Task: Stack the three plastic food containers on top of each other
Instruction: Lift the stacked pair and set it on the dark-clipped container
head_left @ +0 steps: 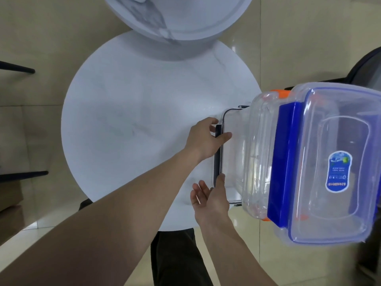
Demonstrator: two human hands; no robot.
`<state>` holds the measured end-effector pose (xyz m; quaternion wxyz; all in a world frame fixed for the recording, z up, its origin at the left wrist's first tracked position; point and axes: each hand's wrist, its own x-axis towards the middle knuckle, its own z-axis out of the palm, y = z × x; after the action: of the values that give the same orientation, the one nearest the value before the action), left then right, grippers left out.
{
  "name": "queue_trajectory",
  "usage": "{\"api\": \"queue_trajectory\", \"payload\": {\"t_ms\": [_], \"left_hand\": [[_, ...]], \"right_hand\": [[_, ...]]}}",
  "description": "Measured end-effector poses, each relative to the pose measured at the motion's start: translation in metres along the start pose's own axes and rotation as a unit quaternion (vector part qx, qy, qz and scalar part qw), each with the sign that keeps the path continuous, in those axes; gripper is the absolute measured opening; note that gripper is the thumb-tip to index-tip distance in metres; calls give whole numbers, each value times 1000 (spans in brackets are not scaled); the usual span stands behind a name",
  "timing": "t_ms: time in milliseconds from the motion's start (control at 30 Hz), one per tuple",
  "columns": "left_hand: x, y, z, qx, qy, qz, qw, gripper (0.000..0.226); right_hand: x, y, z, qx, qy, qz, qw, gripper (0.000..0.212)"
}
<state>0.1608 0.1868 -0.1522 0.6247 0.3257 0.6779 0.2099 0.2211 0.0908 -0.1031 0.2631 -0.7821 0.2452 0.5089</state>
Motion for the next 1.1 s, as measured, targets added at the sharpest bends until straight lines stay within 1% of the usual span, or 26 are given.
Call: {"api": "queue_trajectory", "payload": {"t_ms": [100, 200, 300, 467, 633, 800, 900, 1100], "left_hand": [[1, 0, 3, 0, 10, -4, 1000, 64], [1, 0, 4, 1, 19, -2, 1000, 59], [1, 0, 5, 3, 22, -5, 1000, 54], [0, -2, 2, 15, 25, -1, 1000, 53], [-4, -10, -5, 5, 30, -16, 999, 53], [-12, -21, -16, -6, 39, -25, 999, 57], [-19, -26, -25, -14, 50, -35, 998, 57], [-27, -36, -33, -29, 60, -46, 997, 56]], "right_hand": [[3, -3, -5, 3, -26, 14, 1000, 41], [5, -5, -8, 11, -38, 14, 999, 40], [5, -7, -8, 26, -45, 19, 998, 43], [3, -9, -11, 15, -46, 35, 998, 34], [6, -7, -14, -3, -50, 25, 998, 31], [13, -1, -19, -20, -67, -10, 998, 43], [14, 3, -21, -33, -76, -14, 996, 47], [19, 6, -24, -6, -104, -14, 994, 52]]}}
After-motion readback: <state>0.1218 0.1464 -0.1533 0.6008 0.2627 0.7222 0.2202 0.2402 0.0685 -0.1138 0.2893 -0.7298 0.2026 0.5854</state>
